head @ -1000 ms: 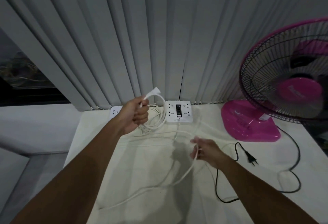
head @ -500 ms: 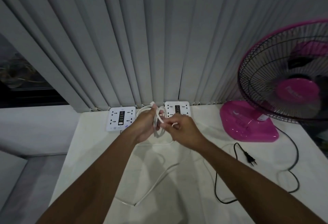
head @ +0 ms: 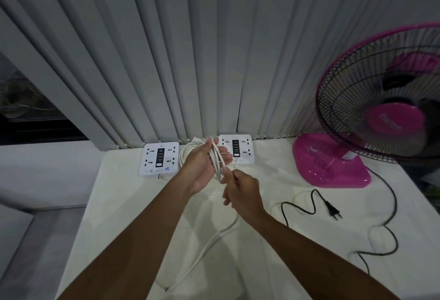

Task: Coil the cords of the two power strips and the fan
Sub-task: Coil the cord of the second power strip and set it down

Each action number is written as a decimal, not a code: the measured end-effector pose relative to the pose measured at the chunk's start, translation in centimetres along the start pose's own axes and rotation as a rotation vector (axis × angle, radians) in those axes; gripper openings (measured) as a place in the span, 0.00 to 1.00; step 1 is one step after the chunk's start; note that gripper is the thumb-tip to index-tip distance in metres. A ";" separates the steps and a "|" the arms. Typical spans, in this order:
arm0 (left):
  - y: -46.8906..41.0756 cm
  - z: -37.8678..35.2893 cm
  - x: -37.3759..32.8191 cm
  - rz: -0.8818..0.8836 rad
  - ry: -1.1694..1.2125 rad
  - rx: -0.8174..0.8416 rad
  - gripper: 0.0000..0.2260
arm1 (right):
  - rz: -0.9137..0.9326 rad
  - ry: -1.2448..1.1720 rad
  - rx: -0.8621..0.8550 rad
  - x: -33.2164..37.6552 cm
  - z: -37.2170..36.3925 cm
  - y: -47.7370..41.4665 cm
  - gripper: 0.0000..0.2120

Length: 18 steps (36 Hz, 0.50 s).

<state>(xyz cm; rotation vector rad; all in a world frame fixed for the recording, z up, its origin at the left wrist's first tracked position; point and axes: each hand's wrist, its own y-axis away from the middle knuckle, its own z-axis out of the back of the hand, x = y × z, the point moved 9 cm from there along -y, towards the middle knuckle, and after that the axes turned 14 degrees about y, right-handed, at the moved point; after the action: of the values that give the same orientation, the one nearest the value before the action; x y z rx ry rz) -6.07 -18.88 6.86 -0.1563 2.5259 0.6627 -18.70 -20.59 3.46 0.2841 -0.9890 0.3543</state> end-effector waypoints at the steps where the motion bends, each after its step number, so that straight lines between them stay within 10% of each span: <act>1: 0.1 -0.4 0.0 0.006 -0.001 0.014 0.10 | 0.000 -0.006 0.016 -0.1 -0.3 0.1 0.22; 11: 0.1 -3.0 -3.6 0.027 0.212 0.126 0.13 | 0.070 0.280 0.627 -7.2 -5.6 3.6 0.10; 18: 0.7 -4.7 -6.6 0.070 0.212 0.259 0.14 | -0.047 0.151 0.670 -9.9 -4.4 2.6 0.07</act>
<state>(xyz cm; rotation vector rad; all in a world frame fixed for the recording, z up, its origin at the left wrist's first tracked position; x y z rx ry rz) -2.74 -20.73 14.06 -0.0479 2.8040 0.3544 -21.39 -18.07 -7.08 0.8720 -0.6886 0.6506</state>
